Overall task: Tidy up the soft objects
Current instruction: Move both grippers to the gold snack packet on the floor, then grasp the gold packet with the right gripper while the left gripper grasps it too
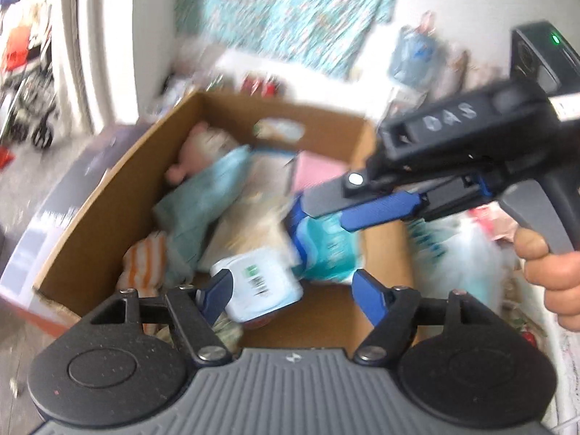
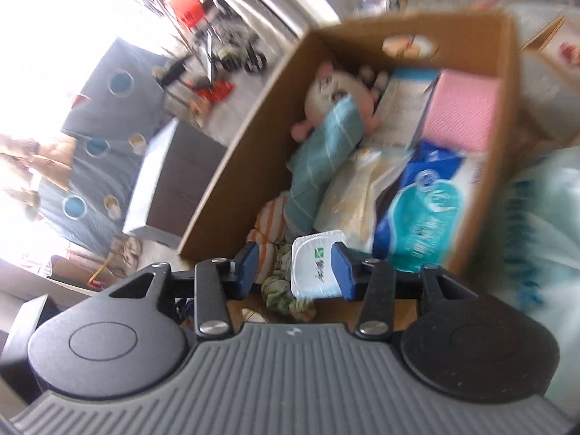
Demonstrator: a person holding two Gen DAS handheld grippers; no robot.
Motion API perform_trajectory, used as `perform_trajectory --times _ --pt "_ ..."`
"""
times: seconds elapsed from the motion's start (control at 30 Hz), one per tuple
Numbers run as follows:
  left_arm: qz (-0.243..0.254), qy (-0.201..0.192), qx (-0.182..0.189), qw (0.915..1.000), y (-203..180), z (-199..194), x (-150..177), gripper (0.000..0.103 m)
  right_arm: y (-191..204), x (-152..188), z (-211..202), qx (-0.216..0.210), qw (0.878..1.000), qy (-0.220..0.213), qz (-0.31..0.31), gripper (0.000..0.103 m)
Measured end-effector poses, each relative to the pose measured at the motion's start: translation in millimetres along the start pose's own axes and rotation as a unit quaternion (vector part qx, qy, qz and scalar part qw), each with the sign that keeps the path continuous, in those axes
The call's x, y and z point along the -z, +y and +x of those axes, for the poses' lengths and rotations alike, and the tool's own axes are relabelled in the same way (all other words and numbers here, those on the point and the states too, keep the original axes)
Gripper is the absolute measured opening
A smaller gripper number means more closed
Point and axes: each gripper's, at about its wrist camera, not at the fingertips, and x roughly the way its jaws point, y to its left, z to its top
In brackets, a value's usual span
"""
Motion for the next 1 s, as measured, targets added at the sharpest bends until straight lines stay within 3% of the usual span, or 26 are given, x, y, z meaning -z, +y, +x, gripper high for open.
perform_trajectory --times 0.17,0.3,0.4,0.53,0.7,0.8,1.0 --pt "0.067 -0.056 0.048 0.995 -59 -15 -4 0.077 -37 32 -100 0.041 0.996 -0.079 0.003 0.046" --pt "0.151 -0.095 0.076 0.9811 -120 -10 -2 0.08 -83 57 -165 0.091 0.988 -0.122 0.034 0.047" --pt "0.193 -0.094 0.105 0.971 -163 6 4 0.08 -122 77 -190 0.114 0.983 -0.126 0.066 0.047" --pt "0.247 -0.085 0.135 0.9558 -218 34 21 0.079 -174 100 -197 0.133 0.979 -0.114 0.102 0.047" --pt "0.322 -0.061 0.134 0.9351 -274 79 46 0.073 -230 115 -183 0.143 0.977 -0.094 0.131 0.047" --pt "0.335 -0.036 0.137 0.9317 -287 106 55 0.072 -259 113 -169 0.137 0.976 -0.08 0.15 0.047" --pt "0.33 0.011 0.131 0.9349 -296 143 57 0.07 -295 111 -149 0.123 0.972 -0.058 0.19 0.047"
